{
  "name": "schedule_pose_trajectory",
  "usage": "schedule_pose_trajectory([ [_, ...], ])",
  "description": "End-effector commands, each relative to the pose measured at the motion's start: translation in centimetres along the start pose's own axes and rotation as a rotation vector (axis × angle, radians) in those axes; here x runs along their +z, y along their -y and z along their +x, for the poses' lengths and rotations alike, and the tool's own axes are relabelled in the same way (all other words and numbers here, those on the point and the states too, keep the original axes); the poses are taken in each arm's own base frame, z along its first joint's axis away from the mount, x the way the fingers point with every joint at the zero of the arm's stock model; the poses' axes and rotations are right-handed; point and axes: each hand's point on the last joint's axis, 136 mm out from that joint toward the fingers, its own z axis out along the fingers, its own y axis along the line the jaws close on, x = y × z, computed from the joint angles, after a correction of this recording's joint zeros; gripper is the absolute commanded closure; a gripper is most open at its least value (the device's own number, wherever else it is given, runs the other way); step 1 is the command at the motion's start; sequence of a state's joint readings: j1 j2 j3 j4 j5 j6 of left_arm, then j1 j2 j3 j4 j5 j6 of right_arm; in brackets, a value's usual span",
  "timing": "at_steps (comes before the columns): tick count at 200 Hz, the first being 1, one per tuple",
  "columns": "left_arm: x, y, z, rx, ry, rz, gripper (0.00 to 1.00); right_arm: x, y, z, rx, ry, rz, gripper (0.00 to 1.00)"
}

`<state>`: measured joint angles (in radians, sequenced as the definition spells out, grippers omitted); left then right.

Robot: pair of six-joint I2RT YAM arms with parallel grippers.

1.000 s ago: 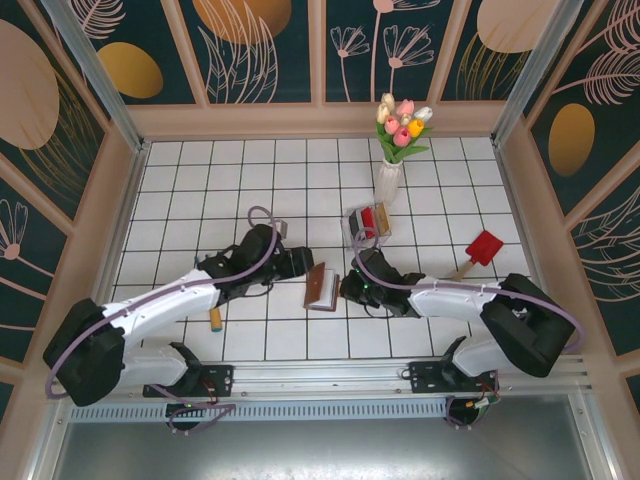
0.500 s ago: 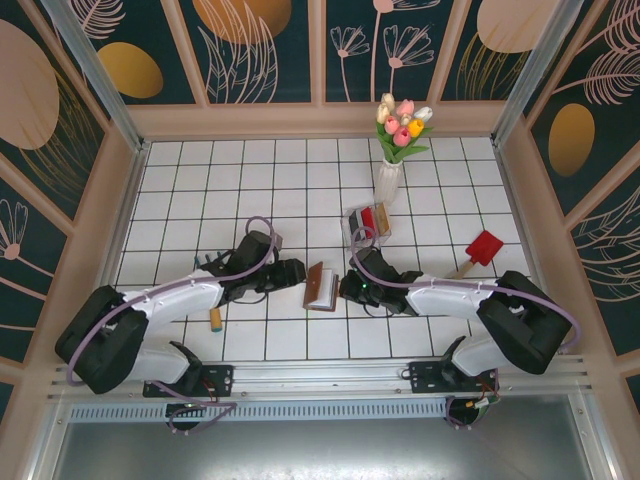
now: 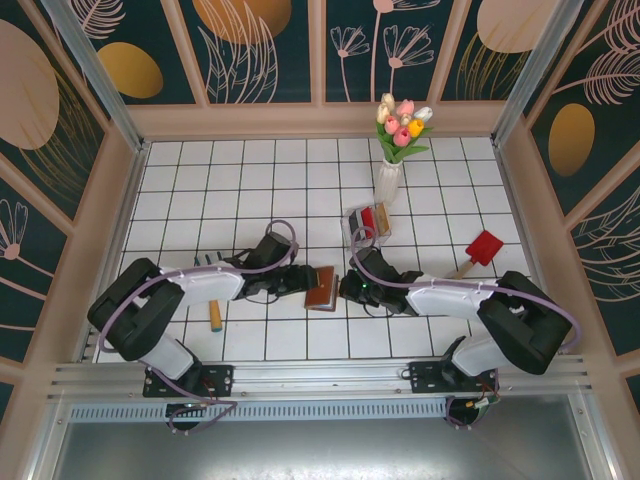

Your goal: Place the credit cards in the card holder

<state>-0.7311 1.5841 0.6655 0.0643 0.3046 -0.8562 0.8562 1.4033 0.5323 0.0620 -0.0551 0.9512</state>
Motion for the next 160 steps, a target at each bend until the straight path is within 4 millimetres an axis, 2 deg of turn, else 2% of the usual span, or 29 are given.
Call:
schedule_pose_trajectory([
  [1,1.1,0.2,0.8,0.042,-0.032,-0.026,0.4,-1.1,-2.5,-1.5,0.022,0.039,-0.079,0.93],
  [29,1.8,-1.3,1.4,0.031,-0.032,-0.083,0.41,-1.5,-3.0,-1.8,0.053,0.055,-0.102,0.92],
  [82,2.6,-2.2,2.3,0.026,-0.034,-0.118,0.44,-1.8,-5.5,-1.8,0.017,0.029,-0.174,0.88],
  [118,2.8,-2.0,2.9,-0.015,-0.026,-0.081,0.51,-0.4,-6.3,-0.9,0.012,-0.032,-0.183,0.82],
  [160,2.7,-1.2,2.9,-0.043,-0.012,-0.048,0.54,0.6,-7.1,-0.2,0.042,-0.071,-0.219,0.8],
])
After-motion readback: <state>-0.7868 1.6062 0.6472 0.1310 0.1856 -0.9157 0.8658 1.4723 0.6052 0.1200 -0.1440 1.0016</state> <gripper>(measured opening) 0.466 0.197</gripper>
